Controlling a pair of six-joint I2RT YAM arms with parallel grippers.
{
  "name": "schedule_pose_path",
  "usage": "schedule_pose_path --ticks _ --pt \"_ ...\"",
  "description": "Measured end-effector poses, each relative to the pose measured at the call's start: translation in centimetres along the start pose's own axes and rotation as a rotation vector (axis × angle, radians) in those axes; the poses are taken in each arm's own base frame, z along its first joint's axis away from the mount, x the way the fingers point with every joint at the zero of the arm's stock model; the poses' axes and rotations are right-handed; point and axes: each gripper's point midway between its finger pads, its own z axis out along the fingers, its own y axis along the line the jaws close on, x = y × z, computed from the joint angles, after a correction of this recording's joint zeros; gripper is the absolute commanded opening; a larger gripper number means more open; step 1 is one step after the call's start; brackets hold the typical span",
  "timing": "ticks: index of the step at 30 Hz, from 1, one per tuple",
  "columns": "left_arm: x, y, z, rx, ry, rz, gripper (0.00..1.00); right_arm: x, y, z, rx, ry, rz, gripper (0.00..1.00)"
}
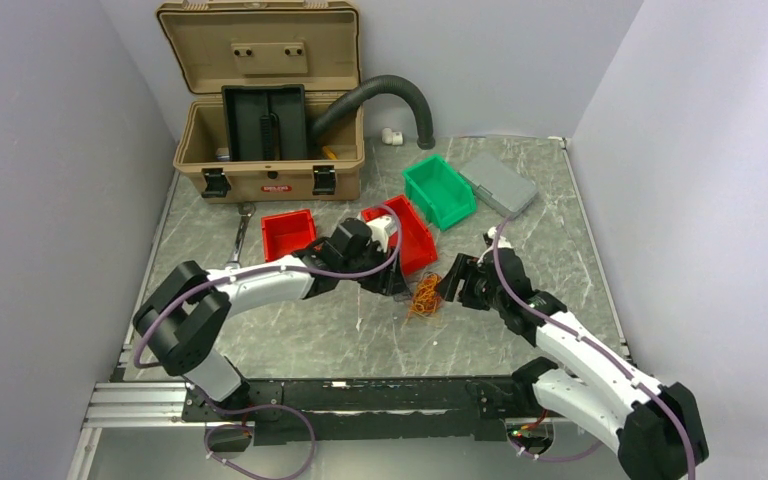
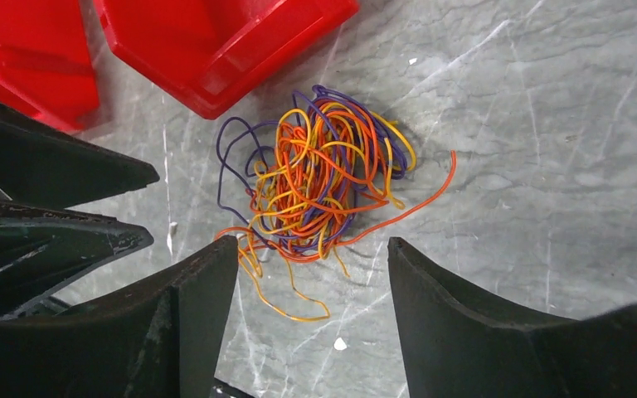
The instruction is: Untangle the cables
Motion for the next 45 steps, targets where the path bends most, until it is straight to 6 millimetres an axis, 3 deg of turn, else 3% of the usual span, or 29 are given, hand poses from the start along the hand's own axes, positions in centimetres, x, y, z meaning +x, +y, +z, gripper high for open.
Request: schedule_pose_path --ticks 5,10,18,20,21,23,25,26,32,37,41,42,43,45 --pt "-0.4 -0.9 1.6 0.009 0.022 0.029 0.53 1.0 0.1 1.5 -0.012 0.058 -0.003 0.62" --pt "0.6 -1.0 3.2 -0.001 0.066 0.036 0.53 2.0 -0.3 2.8 -0.008 0.1 0.001 0.53" --pt "2.4 -0.9 5.7 -0.022 0.129 0.051 0.52 3.4 -1.3 4.0 0.025 0.144 0.023 0.16" --pt "2.6 -1.1 6.3 -0.021 0.134 0.058 0.51 3.7 -1.4 4.1 0.021 0.15 0.028 0.01" --pt "2.6 -1.2 6.5 -0.023 0.136 0.059 0.5 3.8 -1.3 4.1 0.015 0.151 0.027 0.0" --pt "2.6 -1.1 7.0 -0.027 0.136 0.059 0.35 3.8 -1.2 4.1 0.009 0.153 0.032 0.0" --pt "2.8 -0.9 7.4 -0.029 0.137 0.053 0.03 3.8 -1.1 4.1 0.006 0.154 0.032 0.0" --pt "2.9 -0.8 7.6 -0.029 0.137 0.053 0.0 3.9 -1.2 4.1 0.01 0.155 0.032 0.0" --pt "2.2 -0.3 7.7 -0.065 0.091 0.038 0.0 3.3 -3.5 3.3 0.147 0.111 0.053 0.0" --pt "1.9 0.6 5.6 -0.125 0.059 0.044 0.0 1.1 -6.9 0.8 0.368 -0.028 0.126 0.0" --pt "1.6 1.3 3.0 -0.146 0.023 0.035 0.0 -0.4 -8.5 -1.3 0.464 -0.141 0.2 0.0" --pt "1.6 1.4 2.3 -0.143 0.016 0.032 0.0 -0.6 -8.8 -1.8 0.479 -0.162 0.209 0.03" --pt "1.9 1.6 1.8 -0.14 0.016 0.028 0.0 -1.0 -8.7 -2.1 0.474 -0.179 0.203 0.15" --pt "2.5 1.8 0.9 -0.119 0.018 0.021 0.0 -1.6 -7.6 -2.3 0.403 -0.187 0.166 0.5"
